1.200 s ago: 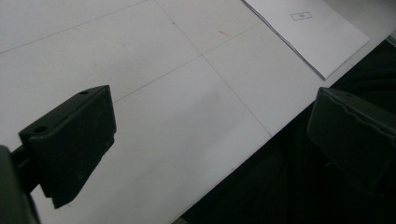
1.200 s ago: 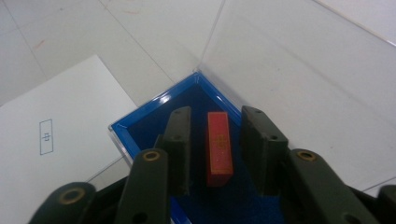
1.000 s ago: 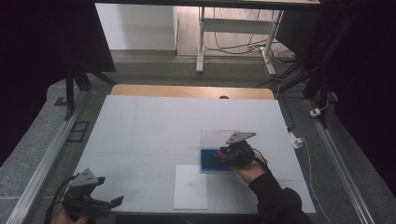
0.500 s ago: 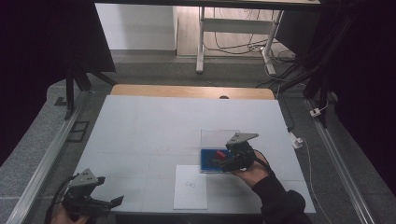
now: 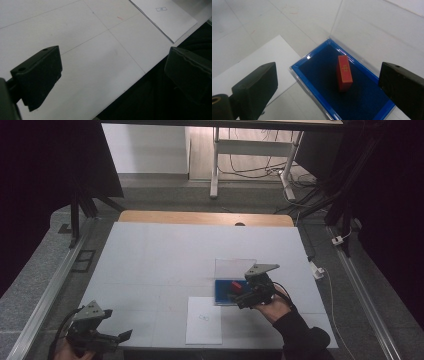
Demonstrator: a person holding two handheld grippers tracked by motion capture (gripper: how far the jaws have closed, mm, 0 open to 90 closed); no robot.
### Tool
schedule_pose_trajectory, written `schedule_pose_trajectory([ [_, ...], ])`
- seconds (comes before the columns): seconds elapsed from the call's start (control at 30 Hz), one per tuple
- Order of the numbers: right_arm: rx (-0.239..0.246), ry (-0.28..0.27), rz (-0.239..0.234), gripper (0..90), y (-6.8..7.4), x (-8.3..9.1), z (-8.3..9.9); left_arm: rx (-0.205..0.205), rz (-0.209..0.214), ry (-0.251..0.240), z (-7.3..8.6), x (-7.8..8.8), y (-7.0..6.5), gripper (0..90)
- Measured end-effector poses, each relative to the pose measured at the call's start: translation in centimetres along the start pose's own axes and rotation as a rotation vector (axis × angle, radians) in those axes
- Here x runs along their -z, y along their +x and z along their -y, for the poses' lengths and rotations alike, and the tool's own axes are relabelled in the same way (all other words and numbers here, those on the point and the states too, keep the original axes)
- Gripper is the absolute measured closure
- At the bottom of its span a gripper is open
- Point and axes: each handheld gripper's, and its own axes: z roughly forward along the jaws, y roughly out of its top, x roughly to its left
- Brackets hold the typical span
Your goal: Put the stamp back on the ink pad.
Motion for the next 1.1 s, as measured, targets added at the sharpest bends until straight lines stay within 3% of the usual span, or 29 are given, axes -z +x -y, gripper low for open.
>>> schedule_pose_trajectory([
  [0.53,0.0,-0.027,0.044,0.0,1.4,2.8,1.3,-0.003,0.001,-0.001,0.0,0.0,0.0,1.7],
  [1.1,-0.032,-0.058,0.11,0.0,1.3,6.0,3.8,-0.003,0.0,-0.002,-0.1,0.0,0.0,1.6],
])
